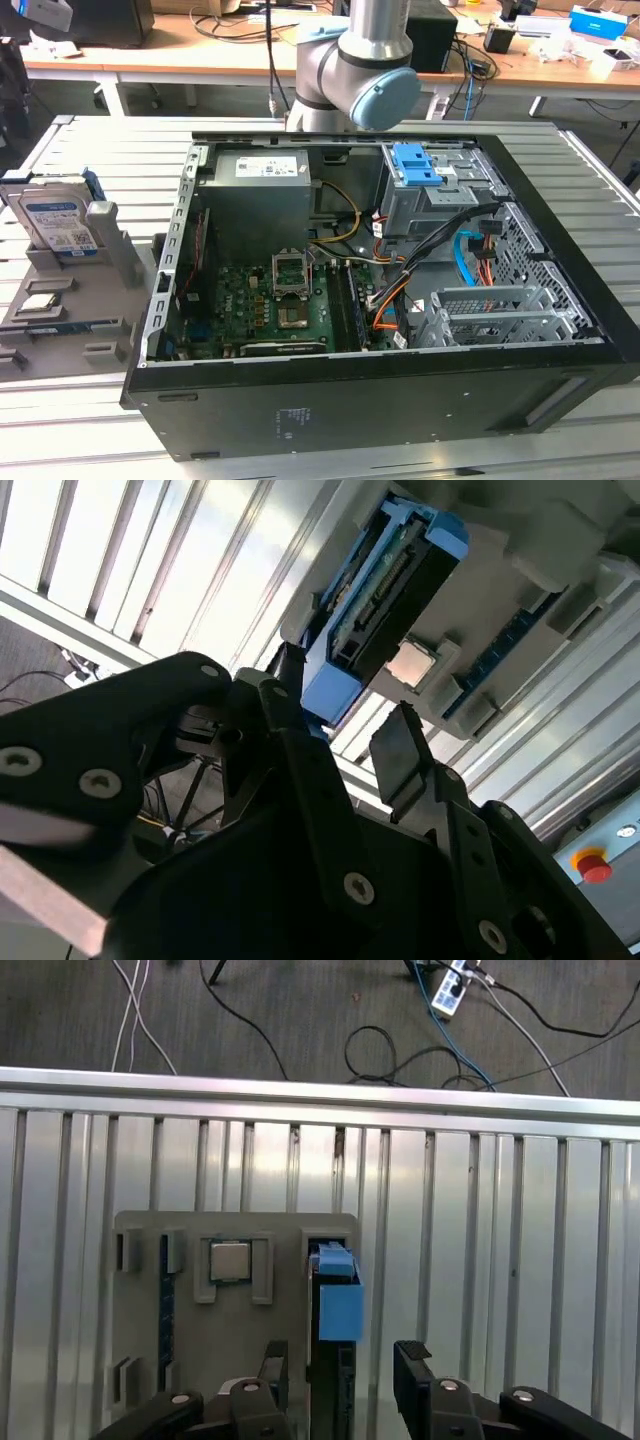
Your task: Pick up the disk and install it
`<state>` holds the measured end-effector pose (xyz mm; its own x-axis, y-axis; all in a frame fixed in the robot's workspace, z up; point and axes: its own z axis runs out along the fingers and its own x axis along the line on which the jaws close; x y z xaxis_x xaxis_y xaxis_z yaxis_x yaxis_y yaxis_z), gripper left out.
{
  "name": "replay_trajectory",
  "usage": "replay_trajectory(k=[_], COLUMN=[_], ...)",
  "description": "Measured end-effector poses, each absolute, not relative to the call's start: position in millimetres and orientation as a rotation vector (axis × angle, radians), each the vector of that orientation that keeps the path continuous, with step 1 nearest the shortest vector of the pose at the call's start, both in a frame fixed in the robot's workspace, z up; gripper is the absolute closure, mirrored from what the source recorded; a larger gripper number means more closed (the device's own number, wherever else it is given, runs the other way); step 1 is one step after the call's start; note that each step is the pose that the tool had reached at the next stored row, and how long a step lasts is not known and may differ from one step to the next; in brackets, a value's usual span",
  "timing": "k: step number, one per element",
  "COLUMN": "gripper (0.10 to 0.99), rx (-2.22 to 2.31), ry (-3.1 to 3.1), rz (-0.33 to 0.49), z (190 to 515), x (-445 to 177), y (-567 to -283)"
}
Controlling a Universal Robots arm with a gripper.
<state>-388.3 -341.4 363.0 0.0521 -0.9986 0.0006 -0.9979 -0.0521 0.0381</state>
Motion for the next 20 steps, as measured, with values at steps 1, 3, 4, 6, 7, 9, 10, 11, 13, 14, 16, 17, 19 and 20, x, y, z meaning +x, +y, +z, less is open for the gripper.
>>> replay_trajectory(k=[1, 3, 4, 6, 7, 9, 10, 11, 13, 14, 16, 17, 19, 20], gripper=[0.545, 0.545, 0.545, 0.545, 0.545, 0.545, 0.545, 0.545, 0.545, 0.545, 0.545, 0.545, 0.545, 0.545], rx=[2.258, 2.258, 2.258, 2.258, 2.258, 2.258, 2.258, 2.258, 2.258, 2.257, 2.255, 2.254, 2.250, 2.248], ry=[-2.143, -2.143, -2.143, -2.143, -2.143, -2.143, -2.143, -2.143, -2.143, -2.142, -2.141, -2.139, -2.136, -2.134], rz=[-0.040, -0.040, -0.040, -0.040, -0.040, -0.040, -0.040, -0.040, -0.040, -0.038, -0.035, -0.032, -0.024, -0.019], z=[363.0, 362.5, 361.1, 359.1, 358.2, 356.5, 355.9, 355.2, 350.3, 347.3, 345.6, 344.5, 341.4, 339.4], x=[-388.2, -388.3, -388.3, -388.2, -388.3, -388.3, -388.3, -388.3, -388.3, -388.6, -391.0, -392.4, -394.9, -395.3], y=[-332.0, -330.1, -329.8, -329.5, -329.4, -329.4, -329.3, -329.3, -329.3, -329.3, -330.1, -330.9, -336.2, -341.9])
